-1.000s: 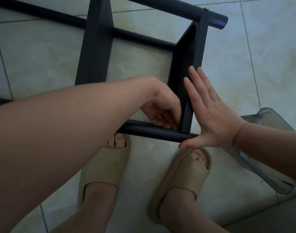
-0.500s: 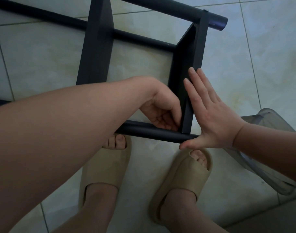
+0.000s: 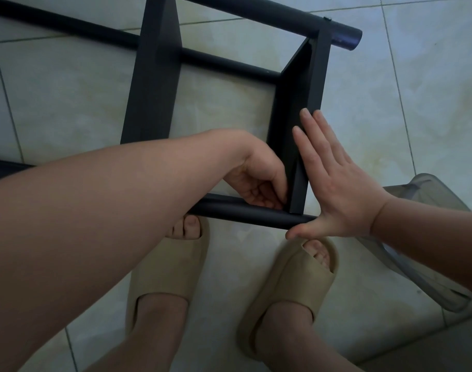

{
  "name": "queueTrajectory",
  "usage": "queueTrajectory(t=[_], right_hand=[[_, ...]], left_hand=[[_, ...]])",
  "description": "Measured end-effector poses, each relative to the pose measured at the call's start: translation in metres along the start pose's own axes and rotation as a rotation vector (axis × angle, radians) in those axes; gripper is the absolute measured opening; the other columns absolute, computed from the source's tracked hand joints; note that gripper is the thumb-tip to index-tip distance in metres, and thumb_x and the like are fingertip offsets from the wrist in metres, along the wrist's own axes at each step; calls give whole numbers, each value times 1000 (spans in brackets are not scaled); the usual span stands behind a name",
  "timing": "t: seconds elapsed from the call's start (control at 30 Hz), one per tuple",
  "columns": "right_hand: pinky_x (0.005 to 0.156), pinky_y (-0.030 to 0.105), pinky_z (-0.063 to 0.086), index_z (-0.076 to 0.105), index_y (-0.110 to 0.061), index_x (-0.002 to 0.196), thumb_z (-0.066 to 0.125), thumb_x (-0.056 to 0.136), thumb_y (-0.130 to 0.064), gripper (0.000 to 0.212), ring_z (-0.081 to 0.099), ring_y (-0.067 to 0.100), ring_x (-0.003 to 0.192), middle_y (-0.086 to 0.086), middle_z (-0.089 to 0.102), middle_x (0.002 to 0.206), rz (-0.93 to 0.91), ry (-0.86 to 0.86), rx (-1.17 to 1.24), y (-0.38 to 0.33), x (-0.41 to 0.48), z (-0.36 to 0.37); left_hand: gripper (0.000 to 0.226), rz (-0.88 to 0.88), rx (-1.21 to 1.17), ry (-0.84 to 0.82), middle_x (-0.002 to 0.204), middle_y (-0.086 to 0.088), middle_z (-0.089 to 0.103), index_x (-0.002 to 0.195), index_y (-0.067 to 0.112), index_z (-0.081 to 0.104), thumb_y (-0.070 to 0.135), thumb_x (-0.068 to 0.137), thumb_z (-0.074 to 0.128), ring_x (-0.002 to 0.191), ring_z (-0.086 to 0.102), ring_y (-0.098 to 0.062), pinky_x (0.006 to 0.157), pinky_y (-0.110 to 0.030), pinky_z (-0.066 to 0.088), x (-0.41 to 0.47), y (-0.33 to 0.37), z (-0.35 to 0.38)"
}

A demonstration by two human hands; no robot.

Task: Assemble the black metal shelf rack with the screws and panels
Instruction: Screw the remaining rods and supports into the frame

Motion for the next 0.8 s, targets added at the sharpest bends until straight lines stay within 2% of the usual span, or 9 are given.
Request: queueTrajectory(t=[0.13,0.3,0.53,0.8], right_hand=[[125,60,10,7,8,158,40,72,-97,140,-8,42,155,27,-3,167,1,0,2,0,0,0],[124,62,11,7,8,158,39,72,-98,140,-8,43,155,27,-3,167,1,0,-1,0,0,1],[125,59,9,7,8,158,41,71,-97,141,-9,42,155,27,-4,167,4,-5,-9,0,0,0],[125,60,7,7,8,158,40,72,-97,140,-9,42,155,27,-4,167,3,-10,-21,0,0,0]], left_hand=[[13,15,-3,-6,74,-5,66,88,7,69,1,93,57,63,61,-11,64,-19,53,1,1,0],[13,0,12,-17,74,-4,67,87,8,70,3,92,59,63,62,-11,65,-19,53,0,1,-1],[7,-37,79,-5,78,-1,66,96,12,68,11,91,63,65,57,-10,64,-20,45,0,1,-3],[11,-2,0,-32,76,-5,67,92,8,69,2,92,60,64,62,-10,63,-19,52,0,0,-4]])
Point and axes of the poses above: each hand's wrist, its own x-axis towards the middle knuckle, its own z-axis out of the palm, y = z × x, the point moved 2 cm from there along x, towards the middle knuckle
